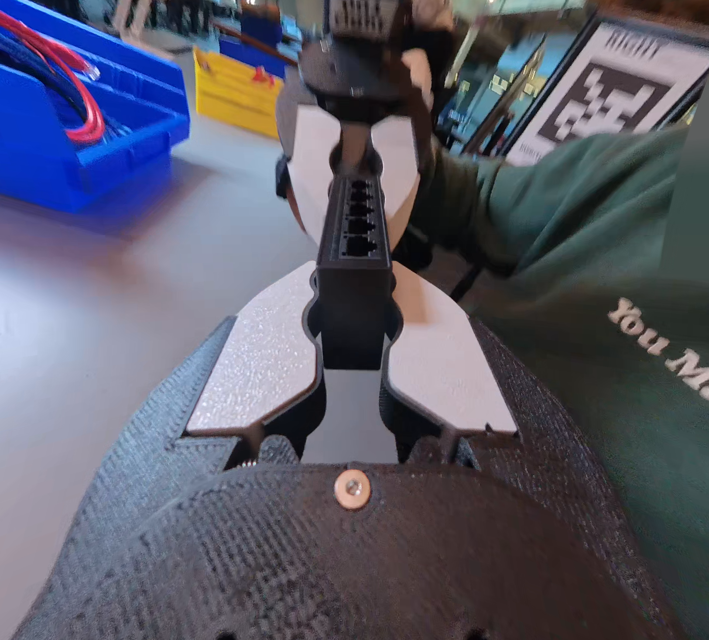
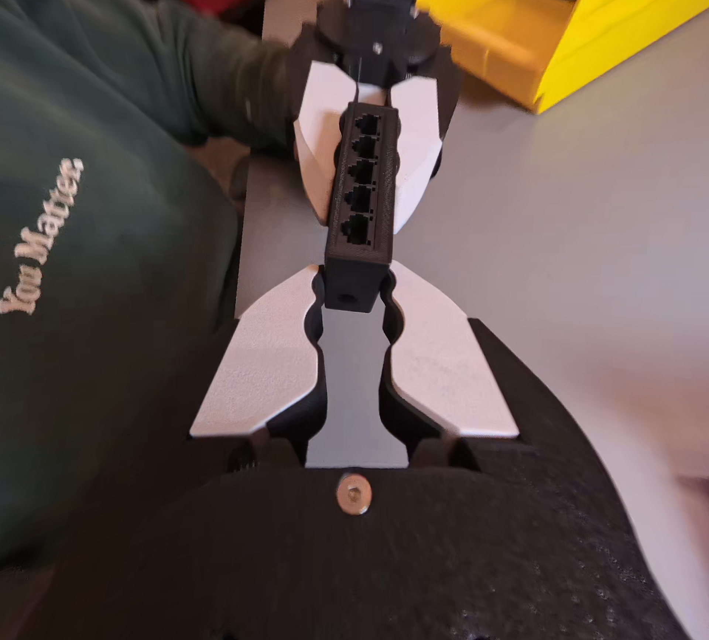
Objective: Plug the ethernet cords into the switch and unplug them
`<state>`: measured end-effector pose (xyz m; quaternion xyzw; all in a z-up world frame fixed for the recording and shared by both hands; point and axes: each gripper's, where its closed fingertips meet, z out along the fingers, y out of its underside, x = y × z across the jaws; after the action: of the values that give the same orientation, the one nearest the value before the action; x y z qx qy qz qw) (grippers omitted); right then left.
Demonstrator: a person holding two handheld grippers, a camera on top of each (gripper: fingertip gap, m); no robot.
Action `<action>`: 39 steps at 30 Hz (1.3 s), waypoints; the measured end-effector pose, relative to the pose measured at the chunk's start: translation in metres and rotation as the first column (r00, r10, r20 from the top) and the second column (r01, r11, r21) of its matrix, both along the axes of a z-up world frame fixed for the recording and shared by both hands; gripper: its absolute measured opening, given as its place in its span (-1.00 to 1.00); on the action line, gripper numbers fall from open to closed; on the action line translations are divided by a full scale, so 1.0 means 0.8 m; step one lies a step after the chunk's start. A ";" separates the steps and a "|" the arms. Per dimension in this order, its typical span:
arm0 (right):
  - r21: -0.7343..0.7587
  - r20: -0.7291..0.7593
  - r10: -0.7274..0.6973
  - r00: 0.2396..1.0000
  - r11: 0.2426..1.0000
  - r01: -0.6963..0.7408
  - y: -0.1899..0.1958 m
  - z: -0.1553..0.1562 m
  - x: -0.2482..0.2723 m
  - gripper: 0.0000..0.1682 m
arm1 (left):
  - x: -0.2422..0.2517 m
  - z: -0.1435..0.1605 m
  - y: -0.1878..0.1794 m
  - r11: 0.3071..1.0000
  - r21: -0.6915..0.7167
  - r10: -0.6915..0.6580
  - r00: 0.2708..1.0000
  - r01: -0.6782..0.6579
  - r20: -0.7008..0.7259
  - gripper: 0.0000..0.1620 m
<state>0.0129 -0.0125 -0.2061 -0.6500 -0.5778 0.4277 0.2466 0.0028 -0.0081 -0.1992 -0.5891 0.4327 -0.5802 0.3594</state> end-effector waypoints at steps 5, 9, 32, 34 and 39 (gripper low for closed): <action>0.029 0.375 0.197 0.906 0.974 -0.224 -0.011 -0.026 0.037 -0.67 | 0.025 -0.053 -0.029 0.993 0.067 -0.077 0.964 0.097 -0.255 -0.61; 0.034 0.478 0.244 0.844 0.955 -0.296 -0.016 -0.028 0.031 -0.67 | 0.033 -0.074 -0.034 0.988 0.108 -0.065 0.931 0.111 -0.358 -0.62; -0.140 -0.350 -0.630 0.694 0.767 0.626 0.083 0.041 -0.054 -0.09 | -0.013 -0.017 0.091 0.698 0.500 0.663 0.727 -0.514 -0.179 -0.64; -0.113 -0.360 -0.643 0.676 0.749 0.653 0.091 0.041 -0.055 -0.20 | -0.016 -0.013 0.094 0.643 0.564 0.704 0.690 -0.518 -0.169 -0.63; -0.040 -0.354 -0.578 0.735 0.795 0.605 0.092 0.047 -0.062 -0.25 | -0.022 -0.009 0.094 0.579 0.643 0.740 0.654 -0.501 -0.156 -0.58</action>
<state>-0.0366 0.0608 -0.1681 -0.7032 -0.3042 0.4122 0.4930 -0.0146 0.0667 -0.2060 -0.6830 0.4026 -0.1252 0.5964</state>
